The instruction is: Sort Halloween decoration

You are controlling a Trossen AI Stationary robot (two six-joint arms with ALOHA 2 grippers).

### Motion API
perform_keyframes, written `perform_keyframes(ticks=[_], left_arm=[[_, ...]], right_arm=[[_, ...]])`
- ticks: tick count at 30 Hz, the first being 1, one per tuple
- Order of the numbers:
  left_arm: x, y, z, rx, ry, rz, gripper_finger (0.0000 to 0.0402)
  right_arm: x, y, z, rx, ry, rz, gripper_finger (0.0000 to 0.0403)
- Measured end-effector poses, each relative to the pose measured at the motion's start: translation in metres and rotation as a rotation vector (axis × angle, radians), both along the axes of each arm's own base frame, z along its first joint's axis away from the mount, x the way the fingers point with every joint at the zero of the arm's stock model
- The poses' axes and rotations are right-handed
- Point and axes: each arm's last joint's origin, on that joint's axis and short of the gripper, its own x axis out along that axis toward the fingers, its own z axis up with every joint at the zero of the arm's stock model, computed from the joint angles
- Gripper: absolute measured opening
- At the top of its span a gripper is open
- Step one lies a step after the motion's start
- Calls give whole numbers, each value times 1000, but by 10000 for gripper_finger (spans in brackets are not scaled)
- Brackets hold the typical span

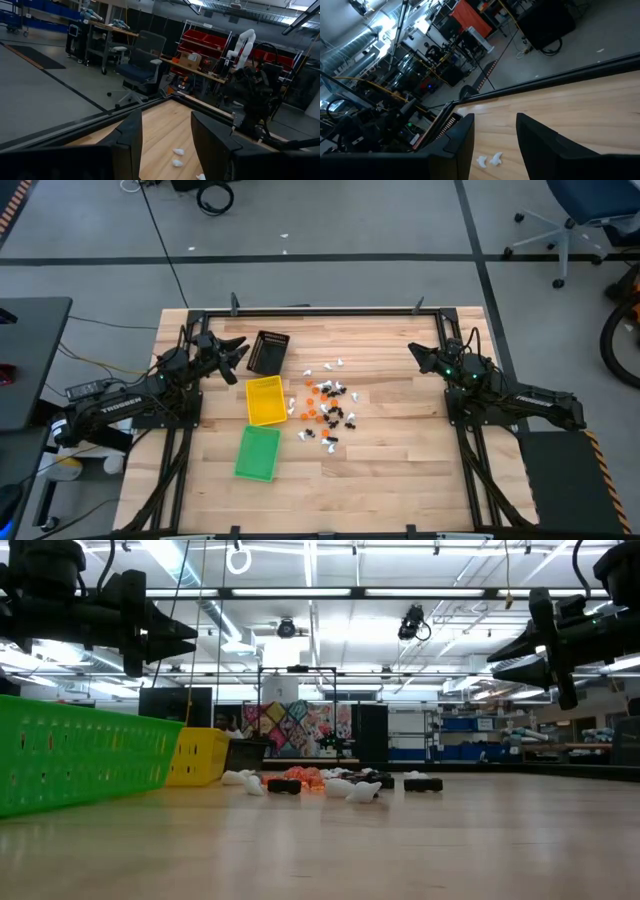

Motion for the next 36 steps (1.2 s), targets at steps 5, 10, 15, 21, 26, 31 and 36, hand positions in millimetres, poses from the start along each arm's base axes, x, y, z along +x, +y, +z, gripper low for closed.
perform_keyframes(ticks=[5, 10, 15, 21, 26, 31, 36], left_arm=[[0, 0, 0, 0, 0, 0, 141], [0, 0, 0, 0, -1, 0, 141], [0, 0, 0, 0, -1, 0, 141], [0, 0, 0, 0, -1, 0, 141], [0, 0, 0, 0, -1, 0, 141], [0, 0, 0, -45, -27, -5, 141], [0, 0, 0, -102, -61, -10, 141]], right_arm=[[0, 0, 0, 0, 0, 0, 150], [0, 0, 0, 0, 0, 0, 150], [0, 0, 0, 0, 0, 0, 150], [0, 0, 0, 0, 0, 0, 150], [0, 0, 2, 12, -40, -1, 150], [0, 0, 9, -9, -110, 0, 150], [-1, -1, 15, -47, -149, -58, 150]])
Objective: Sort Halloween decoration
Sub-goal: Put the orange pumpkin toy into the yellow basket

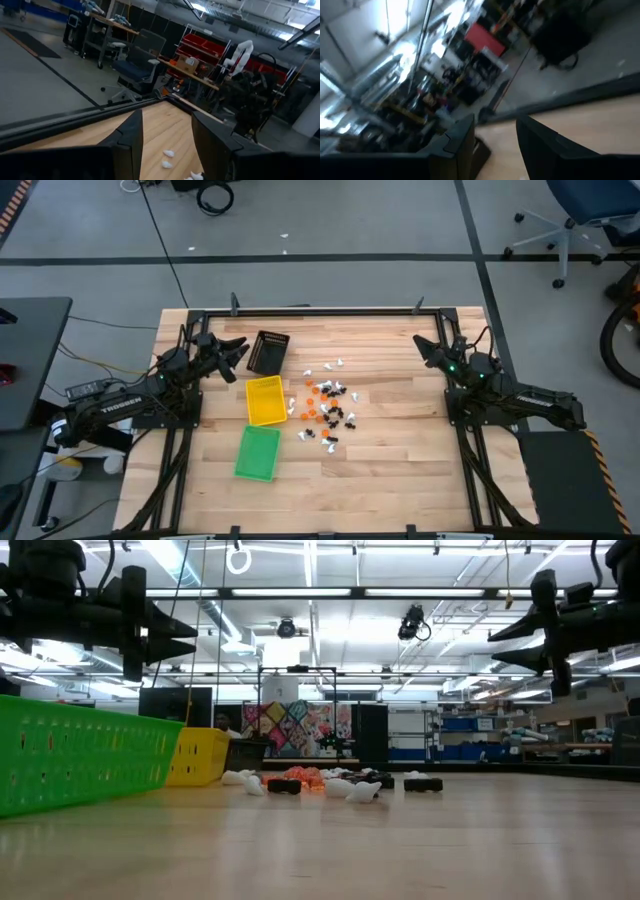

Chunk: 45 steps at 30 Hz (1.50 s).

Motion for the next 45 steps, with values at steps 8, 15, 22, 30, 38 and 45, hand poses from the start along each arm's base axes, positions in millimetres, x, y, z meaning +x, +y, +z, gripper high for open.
perform_keyframes(ticks=[8, 15, 22, 30, 38, 45], left_arm=[[0, 1, 0, -2, -1, 6, 141], [0, 0, 5, 26, -41, -27, 141], [5, 0, 38, 182, 20, -87, 141], [26, 10, 44, 143, 175, -115, 141], [42, 15, 37, 71, 339, -245, 141], [45, 9, 33, 56, 416, -271, 141]], right_arm=[[1, -1, 0, -31, 37, -19, 150], [2, -1, 8, -84, -14, -9, 150], [17, 0, 28, -257, -35, 151, 150], [62, -12, 47, -281, 210, 201, 150], [129, -16, 59, -369, 483, 354, 150], [185, -15, 39, -357, 807, 426, 150]])
